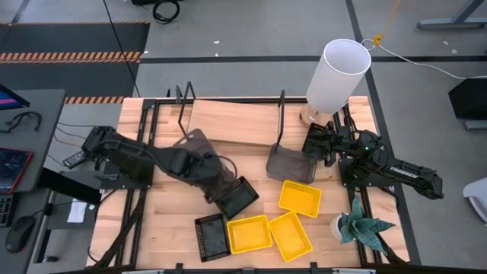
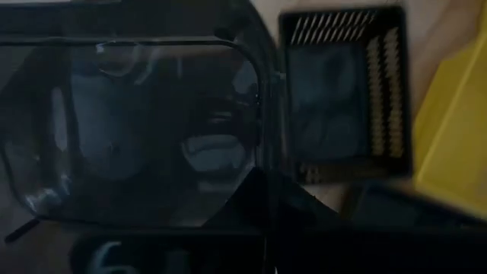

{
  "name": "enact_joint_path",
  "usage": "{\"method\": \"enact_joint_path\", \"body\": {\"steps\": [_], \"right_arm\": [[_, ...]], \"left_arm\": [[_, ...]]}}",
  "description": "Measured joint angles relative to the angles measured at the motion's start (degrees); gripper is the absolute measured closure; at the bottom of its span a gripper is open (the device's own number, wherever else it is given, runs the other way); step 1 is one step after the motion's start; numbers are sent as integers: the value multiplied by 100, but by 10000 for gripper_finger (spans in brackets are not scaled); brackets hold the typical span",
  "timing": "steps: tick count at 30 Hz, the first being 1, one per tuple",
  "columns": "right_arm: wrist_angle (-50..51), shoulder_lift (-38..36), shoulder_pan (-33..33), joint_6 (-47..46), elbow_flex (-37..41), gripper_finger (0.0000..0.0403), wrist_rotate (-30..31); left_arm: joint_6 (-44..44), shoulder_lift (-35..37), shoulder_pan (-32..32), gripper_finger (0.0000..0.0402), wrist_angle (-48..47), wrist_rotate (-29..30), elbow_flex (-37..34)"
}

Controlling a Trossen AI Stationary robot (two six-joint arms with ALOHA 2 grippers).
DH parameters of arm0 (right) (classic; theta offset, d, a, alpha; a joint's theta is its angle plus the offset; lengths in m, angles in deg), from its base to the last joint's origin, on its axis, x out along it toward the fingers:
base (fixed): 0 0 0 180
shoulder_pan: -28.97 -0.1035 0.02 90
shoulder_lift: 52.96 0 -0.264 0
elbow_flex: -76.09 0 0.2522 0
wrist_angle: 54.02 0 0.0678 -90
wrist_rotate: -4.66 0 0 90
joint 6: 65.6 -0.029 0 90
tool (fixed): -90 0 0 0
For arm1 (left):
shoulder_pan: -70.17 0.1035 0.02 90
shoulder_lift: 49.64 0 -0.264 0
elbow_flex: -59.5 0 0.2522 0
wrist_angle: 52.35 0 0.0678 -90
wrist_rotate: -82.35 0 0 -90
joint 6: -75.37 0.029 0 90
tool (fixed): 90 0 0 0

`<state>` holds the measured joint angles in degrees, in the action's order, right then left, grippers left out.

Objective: Stack baskets on shelf by color
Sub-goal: Stack the bottom black bin on top of the other top left black bin

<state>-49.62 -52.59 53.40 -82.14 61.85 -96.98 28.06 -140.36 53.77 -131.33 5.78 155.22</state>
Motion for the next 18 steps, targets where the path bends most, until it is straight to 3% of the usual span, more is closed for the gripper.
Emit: {"method": "enact_joint_path", "body": {"steps": [8,18], "right_arm": [[0,0,0,0,1,288,0],[0,-1,2,0,-1,288,1]], "left_arm": [[-196,-3,357,398,257,-494,-2],[-164,-264,472,396,220,-639,-4]]}}
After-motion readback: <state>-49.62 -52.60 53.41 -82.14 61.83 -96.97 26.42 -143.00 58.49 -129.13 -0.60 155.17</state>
